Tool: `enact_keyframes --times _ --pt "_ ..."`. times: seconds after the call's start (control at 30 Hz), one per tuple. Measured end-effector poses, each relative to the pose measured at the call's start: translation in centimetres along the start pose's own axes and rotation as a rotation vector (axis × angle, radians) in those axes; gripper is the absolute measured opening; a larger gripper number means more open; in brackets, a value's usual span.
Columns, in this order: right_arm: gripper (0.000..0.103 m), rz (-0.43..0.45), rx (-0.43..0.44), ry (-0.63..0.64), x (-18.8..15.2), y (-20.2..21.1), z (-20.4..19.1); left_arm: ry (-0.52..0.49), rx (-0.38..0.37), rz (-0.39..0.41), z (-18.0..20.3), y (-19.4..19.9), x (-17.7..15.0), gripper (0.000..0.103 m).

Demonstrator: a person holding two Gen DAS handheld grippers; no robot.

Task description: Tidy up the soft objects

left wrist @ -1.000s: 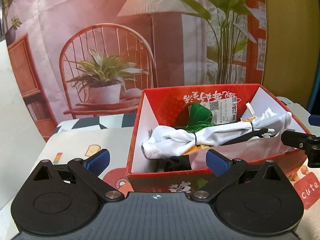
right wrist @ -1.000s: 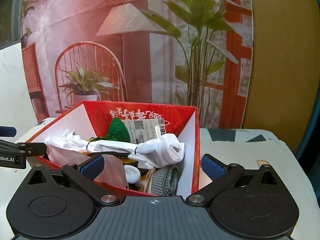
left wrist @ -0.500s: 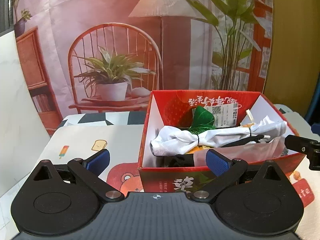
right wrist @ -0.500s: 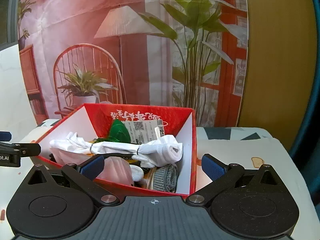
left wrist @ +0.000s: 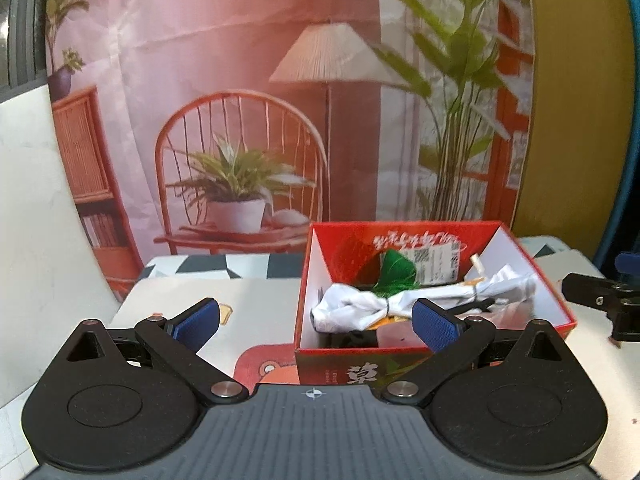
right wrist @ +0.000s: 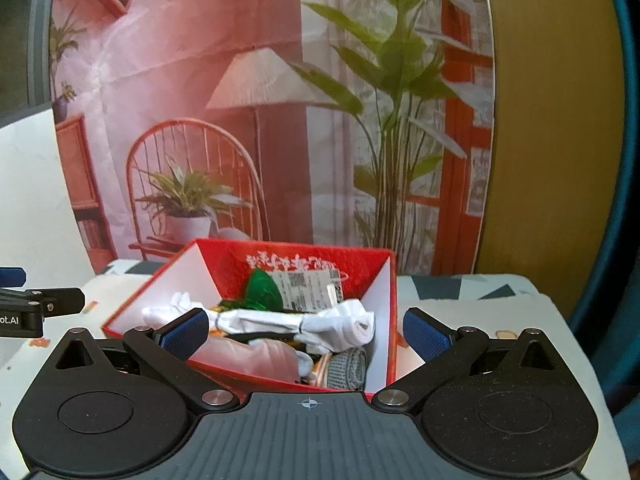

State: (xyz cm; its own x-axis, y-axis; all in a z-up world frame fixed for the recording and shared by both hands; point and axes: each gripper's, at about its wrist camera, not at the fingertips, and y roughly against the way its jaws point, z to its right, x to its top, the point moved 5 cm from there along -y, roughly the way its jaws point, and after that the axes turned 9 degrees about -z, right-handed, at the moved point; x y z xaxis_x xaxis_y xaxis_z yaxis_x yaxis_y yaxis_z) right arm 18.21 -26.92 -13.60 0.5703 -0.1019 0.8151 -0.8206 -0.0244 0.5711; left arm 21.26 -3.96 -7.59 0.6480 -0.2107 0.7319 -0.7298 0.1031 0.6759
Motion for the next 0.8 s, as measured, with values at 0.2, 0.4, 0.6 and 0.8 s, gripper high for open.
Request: enact_keyframes --times 0.2,0.4,0.6,0.8 --pt "0.103 0.054 0.019 0.006 1.1 4.2 -0.9 0.037 -0.037 0.053 0.0 4.9 0.0 0.103" --pt "0.103 0.084 0.031 0.001 2.2 9.9 -1.8 -0.015 0.054 0.122 0.9 11.2 0.2 0.103" --pt "0.103 0.139 0.01 0.024 2.9 15.5 -2.4 -0.009 0.02 0.212 1.4 17.6 0.3 0.103" --pt "0.103 0.173 0.013 -0.014 2.6 19.3 -1.8 -0.003 0.018 0.234 1.8 20.0 0.0 0.103"
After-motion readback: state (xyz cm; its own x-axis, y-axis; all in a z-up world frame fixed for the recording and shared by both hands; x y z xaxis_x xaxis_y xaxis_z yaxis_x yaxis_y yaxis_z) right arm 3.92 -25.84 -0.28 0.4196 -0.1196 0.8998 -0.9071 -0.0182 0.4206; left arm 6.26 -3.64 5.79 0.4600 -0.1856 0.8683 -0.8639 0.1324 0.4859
